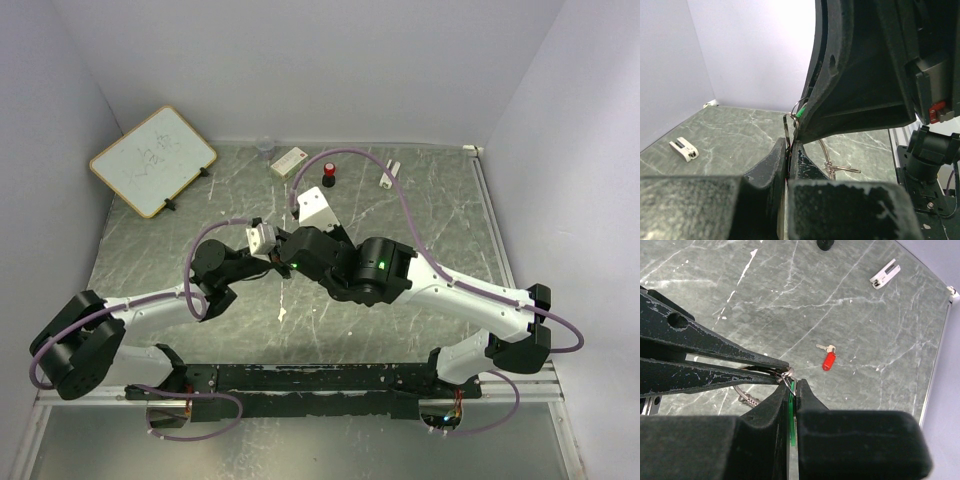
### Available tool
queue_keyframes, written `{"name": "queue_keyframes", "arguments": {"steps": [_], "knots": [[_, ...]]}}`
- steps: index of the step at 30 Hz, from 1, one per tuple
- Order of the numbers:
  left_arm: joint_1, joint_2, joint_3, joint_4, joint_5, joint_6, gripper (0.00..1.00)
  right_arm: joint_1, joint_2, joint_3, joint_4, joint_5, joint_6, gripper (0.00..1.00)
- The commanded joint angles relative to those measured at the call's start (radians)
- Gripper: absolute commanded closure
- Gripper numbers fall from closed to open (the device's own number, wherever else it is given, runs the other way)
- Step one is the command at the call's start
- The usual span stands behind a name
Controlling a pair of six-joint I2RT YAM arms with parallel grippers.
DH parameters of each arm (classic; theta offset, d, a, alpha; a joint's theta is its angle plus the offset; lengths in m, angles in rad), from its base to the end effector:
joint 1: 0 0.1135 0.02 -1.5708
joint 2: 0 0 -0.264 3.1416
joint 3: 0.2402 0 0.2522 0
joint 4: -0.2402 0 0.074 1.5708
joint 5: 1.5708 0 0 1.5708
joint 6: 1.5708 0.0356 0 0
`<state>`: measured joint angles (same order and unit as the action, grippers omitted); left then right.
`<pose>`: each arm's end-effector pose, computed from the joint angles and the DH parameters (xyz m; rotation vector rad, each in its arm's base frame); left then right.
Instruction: Remove the keys from the keyring
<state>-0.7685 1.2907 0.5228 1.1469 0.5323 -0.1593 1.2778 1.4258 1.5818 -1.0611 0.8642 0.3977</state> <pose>0.1759 -0.1952 0.2789 0.8414 1.0260 -1.1125 0.1052 0.2550 0.3957 -0.5866 2.0253 -0.1076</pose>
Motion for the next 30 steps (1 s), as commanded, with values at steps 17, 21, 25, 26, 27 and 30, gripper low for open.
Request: {"name": "queue_keyframes", "arguments": {"steps": [17, 21, 25, 26, 27, 30], "knots": [[0.011, -0.062, 0.006, -0.022, -0.127, 0.045, 0.93, 0.019, -0.039, -0.022, -0.021, 0.004, 0.05, 1.0], [0.011, -0.054, 0.005, -0.016, -0.123, 0.035, 0.93, 0.019, -0.058, -0.04, 0.004, 0.018, 0.045, 1.0], [0.011, -0.044, 0.007, -0.01, -0.109, 0.031, 0.93, 0.02, -0.075, -0.059, 0.033, 0.036, 0.031, 1.0], [0.011, -0.044, 0.006, -0.01, -0.108, 0.03, 0.93, 0.02, -0.076, -0.061, 0.032, 0.051, 0.035, 1.0], [0.011, -0.045, 0.005, -0.011, -0.109, 0.032, 0.93, 0.02, -0.076, -0.06, 0.026, 0.071, 0.04, 1.0], [0.011, -0.05, 0.0, -0.013, -0.107, 0.035, 0.93, 0.02, -0.094, -0.066, 0.042, 0.097, 0.039, 1.0]]}}
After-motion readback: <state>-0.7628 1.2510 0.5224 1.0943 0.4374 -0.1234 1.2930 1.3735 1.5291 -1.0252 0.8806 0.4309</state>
